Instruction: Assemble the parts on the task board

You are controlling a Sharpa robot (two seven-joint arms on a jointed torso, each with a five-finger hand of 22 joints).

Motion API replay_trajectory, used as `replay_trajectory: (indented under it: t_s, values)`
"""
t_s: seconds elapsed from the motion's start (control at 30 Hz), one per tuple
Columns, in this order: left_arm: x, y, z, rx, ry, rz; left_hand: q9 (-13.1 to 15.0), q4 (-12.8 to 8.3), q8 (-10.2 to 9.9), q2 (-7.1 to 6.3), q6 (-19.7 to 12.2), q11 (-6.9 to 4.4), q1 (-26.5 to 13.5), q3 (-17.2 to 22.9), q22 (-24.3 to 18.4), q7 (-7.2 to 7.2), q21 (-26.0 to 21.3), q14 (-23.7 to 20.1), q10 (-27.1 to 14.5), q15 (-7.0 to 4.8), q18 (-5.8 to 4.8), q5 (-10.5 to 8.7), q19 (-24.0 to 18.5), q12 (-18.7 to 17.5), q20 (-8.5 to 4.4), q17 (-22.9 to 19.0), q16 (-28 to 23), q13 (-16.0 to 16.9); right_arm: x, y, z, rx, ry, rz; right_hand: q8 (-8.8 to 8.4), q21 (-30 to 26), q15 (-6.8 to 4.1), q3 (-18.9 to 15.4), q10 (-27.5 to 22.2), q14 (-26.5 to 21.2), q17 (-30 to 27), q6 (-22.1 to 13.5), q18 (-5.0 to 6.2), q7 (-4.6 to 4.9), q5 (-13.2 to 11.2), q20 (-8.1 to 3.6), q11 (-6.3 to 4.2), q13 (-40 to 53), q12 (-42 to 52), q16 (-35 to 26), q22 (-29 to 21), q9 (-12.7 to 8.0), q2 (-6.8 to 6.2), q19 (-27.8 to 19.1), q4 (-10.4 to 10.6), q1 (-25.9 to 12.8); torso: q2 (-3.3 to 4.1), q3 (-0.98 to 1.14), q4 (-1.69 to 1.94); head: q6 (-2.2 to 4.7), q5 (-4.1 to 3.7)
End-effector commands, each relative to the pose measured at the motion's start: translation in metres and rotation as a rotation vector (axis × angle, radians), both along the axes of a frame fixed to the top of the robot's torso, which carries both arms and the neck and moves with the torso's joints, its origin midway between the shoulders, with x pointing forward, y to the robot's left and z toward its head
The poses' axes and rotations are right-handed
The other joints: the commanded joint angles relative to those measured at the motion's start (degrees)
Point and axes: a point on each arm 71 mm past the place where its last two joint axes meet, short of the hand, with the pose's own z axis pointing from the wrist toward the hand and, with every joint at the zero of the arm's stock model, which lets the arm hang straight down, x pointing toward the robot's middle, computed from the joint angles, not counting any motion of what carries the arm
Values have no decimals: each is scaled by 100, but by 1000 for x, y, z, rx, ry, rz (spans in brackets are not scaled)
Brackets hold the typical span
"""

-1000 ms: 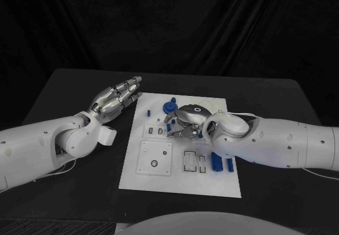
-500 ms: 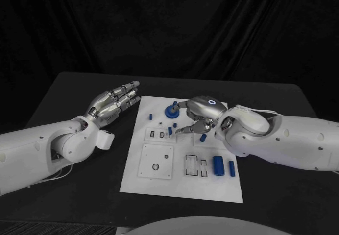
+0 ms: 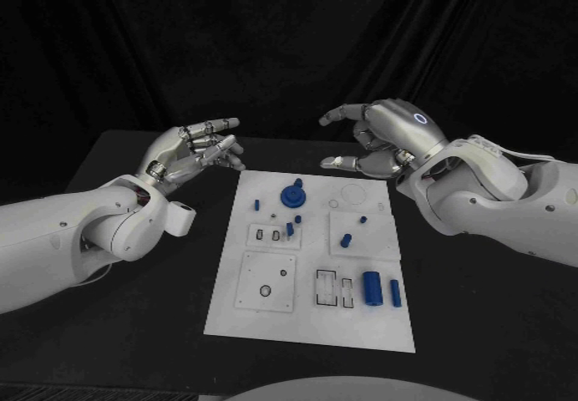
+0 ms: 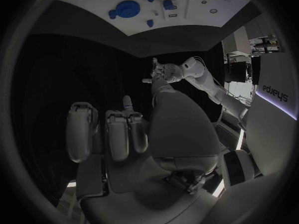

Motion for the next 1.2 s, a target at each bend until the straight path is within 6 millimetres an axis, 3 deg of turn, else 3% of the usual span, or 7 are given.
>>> replay_trajectory:
  t_s: [0.03,0.1,0.2,0.3,0.47,0.73,1.2]
  values:
    - [4,-6,9,219,-95,42,26,54,54,-3,359,-221,-14,-32,277,113,450,179,79,-226,49,-60,378,1039,-211,552,982,717,-3,-8,8,55,-77,10,68,22,4,71,616,591,1509,94,-14,-2,77,-2,-15,1509,15,15,1231,-16,143,198,-10,57,-15,16,-21,-5,-6]
    - [6,-11,13,319,-87,39,121,47,322,-27,1349,-384,6,-69,764,199,1153,591,566,-387,21,-72,608,2734,-372,1594,2258,1897,-2,-15,8,51,-77,-8,101,24,8,112,616,591,1509,127,-14,9,199,0,-8,1509,15,15,1232,-45,230,199,-23,121,-35,28,-27,-15,-2]
    - [10,-18,15,473,-64,27,135,36,608,-64,1556,-361,-303,-270,1653,210,2333,3084,2768,-382,-55,-151,660,5306,-496,5152,3722,4214,1,-22,7,39,-67,-28,125,20,14,142,616,591,1509,146,-14,18,281,5,-2,1509,15,15,1231,-74,279,198,-48,226,-37,39,-41,-1,1]
    - [15,-27,18,630,-46,27,283,101,995,-81,1866,-379,-925,-628,4481,170,4508,4817,4258,-404,-402,-440,1978,6345,-551,7224,3982,5375,2,-28,4,29,-52,-46,168,21,21,171,616,591,1509,203,-14,26,417,12,7,1509,15,15,1232,-111,327,199,-80,384,-35,68,-56,-16,-5]
    - [24,-40,24,864,-1,34,824,97,1643,60,2537,-613,-1695,-1006,6755,-122,5814,4817,4278,-617,-754,-790,3587,6355,-617,7224,3982,5389,4,-32,-6,12,-21,-61,223,14,27,174,616,591,1509,300,-13,39,530,17,14,1509,15,15,1230,-136,368,197,-84,459,-50,121,-81,-30,20]
    - [30,-73,19,1181,124,-4,2065,85,2583,187,2817,-947,-1961,-1130,7096,-450,5956,4817,4278,-925,-824,-576,3865,6355,-908,7224,3982,5389,7,-35,-23,-20,42,-82,254,-8,32,164,616,591,1509,365,-8,47,559,20,21,1509,15,15,1224,-147,387,188,-69,461,-80,197,-126,-82,114]
    - [36,-114,12,1392,210,-28,2813,36,2786,290,2846,-1035,-2029,-1010,7089,-564,5931,4817,4278,-1032,-820,-563,3858,6355,-1005,7224,3982,5389,8,-37,-36,-38,87,-100,263,-14,35,151,616,591,1509,387,-6,54,563,22,25,1509,15,15,1222,-153,377,185,-68,461,-108,336,-240,-232,281]
